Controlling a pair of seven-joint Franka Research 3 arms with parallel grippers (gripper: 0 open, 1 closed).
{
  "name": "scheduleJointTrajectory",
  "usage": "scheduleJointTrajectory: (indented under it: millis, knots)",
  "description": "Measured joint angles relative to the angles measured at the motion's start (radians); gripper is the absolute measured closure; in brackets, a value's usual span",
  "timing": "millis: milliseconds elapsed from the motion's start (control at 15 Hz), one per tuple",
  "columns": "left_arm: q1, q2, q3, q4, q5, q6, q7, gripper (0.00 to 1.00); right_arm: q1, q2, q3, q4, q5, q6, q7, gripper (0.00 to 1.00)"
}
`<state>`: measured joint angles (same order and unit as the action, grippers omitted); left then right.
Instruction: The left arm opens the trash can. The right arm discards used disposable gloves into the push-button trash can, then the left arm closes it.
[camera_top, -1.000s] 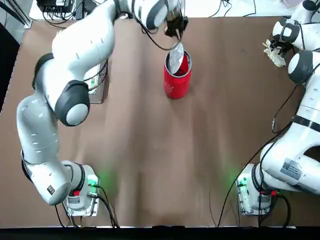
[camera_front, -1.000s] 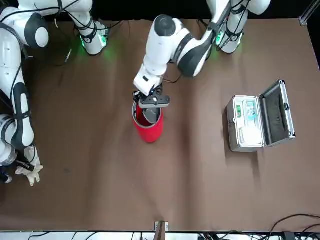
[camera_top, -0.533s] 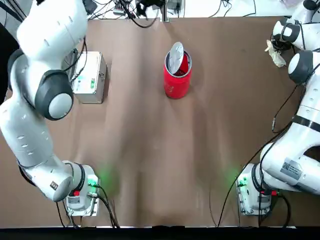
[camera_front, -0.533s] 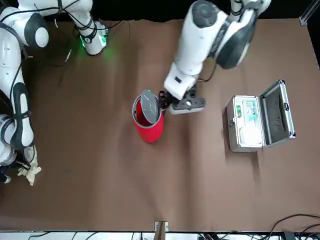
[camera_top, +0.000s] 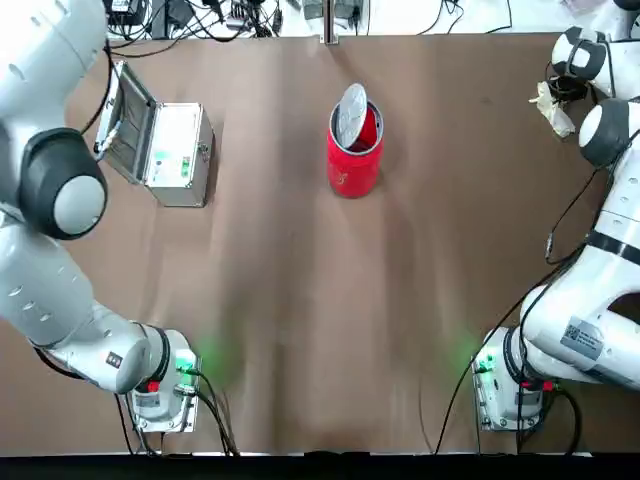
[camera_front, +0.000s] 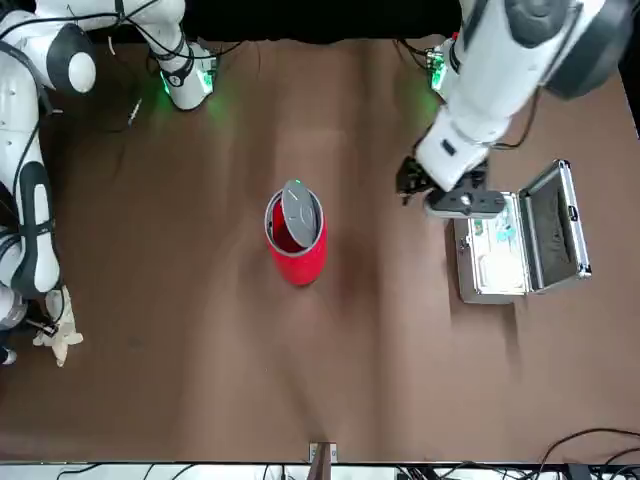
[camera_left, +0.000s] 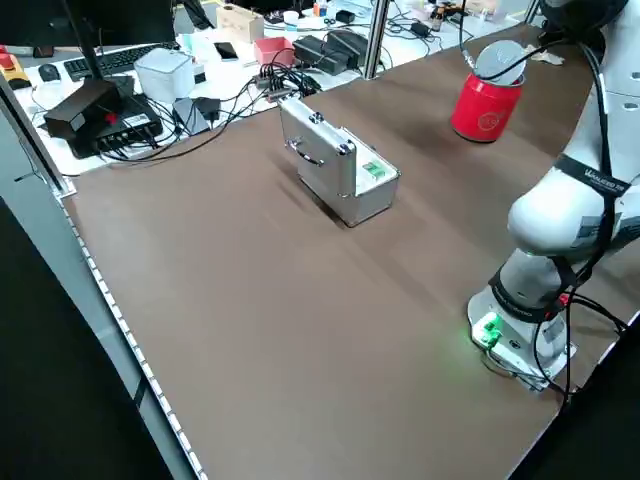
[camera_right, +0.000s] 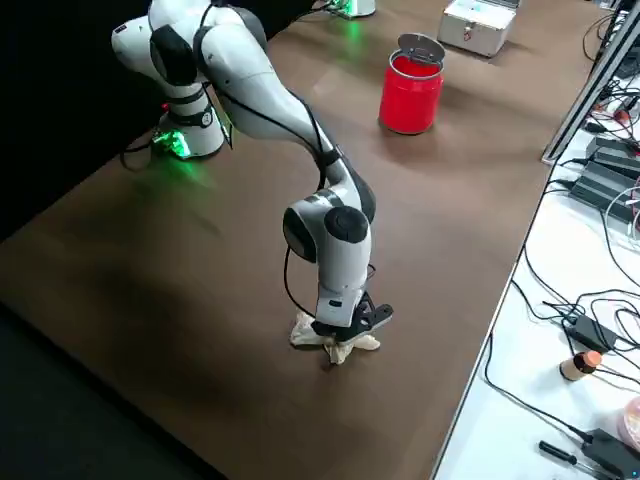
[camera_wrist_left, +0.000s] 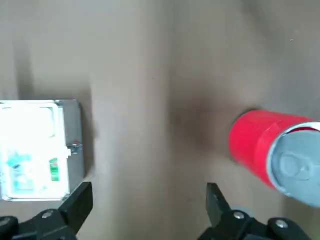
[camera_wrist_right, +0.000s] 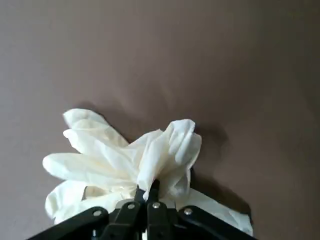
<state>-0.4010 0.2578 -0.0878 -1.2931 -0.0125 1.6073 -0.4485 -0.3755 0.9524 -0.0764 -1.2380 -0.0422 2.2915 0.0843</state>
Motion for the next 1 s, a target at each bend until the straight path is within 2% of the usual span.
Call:
scheduleJointTrajectory:
  millis: [200,467,733,1000]
  knots:
    - [0.076,-0.08,-0.001,-0.1,0.0,-0.003,0.119,0.0,0.002,-0.043,0.001,0.003,0.0,-0.082,0.0,0.98]
    - [0.138,-0.141,-0.001,-0.183,0.0,-0.002,0.18,0.0,0.006,-0.088,0.004,0.003,0.0,-0.161,0.0,0.98]
    - [0.145,-0.151,-0.002,-0.214,0.0,0.0,0.185,0.0,0.024,-0.153,0.013,0.012,0.0,-0.279,0.0,0.98]
    - [0.163,-0.151,-0.002,-0.218,0.0,0.0,0.186,0.0,0.093,-0.275,0.019,0.024,0.012,-0.477,0.009,0.98]
